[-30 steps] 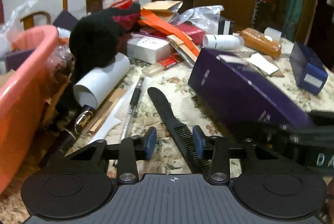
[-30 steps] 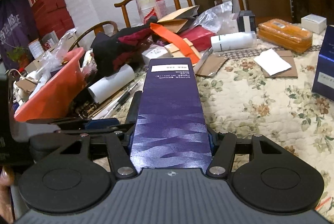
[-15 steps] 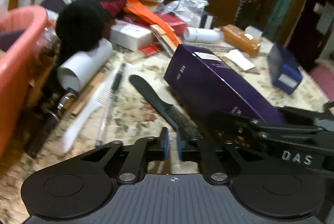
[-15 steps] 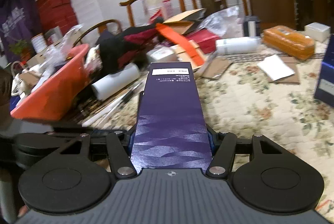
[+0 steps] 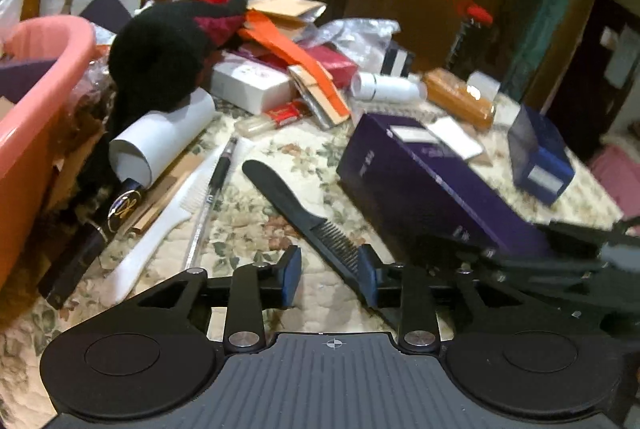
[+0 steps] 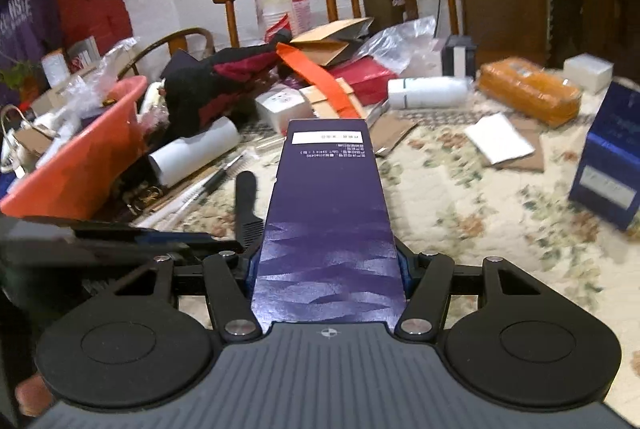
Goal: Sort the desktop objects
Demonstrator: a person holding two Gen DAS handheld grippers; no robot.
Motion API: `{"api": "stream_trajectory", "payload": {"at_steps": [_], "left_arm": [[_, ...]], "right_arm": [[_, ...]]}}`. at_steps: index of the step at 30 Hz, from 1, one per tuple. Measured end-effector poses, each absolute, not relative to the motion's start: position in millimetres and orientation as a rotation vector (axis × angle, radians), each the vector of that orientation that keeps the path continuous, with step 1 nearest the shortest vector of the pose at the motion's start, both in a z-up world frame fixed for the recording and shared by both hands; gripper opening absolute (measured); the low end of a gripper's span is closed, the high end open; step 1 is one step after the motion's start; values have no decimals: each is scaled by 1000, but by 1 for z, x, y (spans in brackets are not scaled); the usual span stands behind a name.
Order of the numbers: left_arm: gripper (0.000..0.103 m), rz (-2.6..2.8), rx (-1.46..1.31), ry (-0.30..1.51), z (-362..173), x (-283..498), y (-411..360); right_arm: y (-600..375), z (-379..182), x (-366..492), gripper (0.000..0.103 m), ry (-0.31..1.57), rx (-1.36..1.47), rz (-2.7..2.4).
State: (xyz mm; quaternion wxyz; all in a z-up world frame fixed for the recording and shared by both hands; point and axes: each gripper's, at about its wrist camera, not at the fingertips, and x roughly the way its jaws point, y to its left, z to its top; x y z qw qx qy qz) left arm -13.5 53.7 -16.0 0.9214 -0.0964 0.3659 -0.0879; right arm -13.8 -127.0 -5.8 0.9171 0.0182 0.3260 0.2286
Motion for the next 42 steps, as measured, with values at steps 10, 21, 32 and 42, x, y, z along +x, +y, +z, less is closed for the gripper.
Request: {"api": "stream_trajectory", "payload": {"at_steps": [10,21,32,42], "left_arm": [[55,-24,-118,815,-23,2,18],[46,38,43,824,-25,7,-10],[19,31,30,804,-21,-17,16],[19,14,-52,762,-22,-28,38]], "right_arm": [[-144,-8,0,65,695,86,405],[-157,-7,8,65,719,154,419],[-140,-5,-7,65,699,112,514],[-129,-7,-15,65,703,79,503]]}}
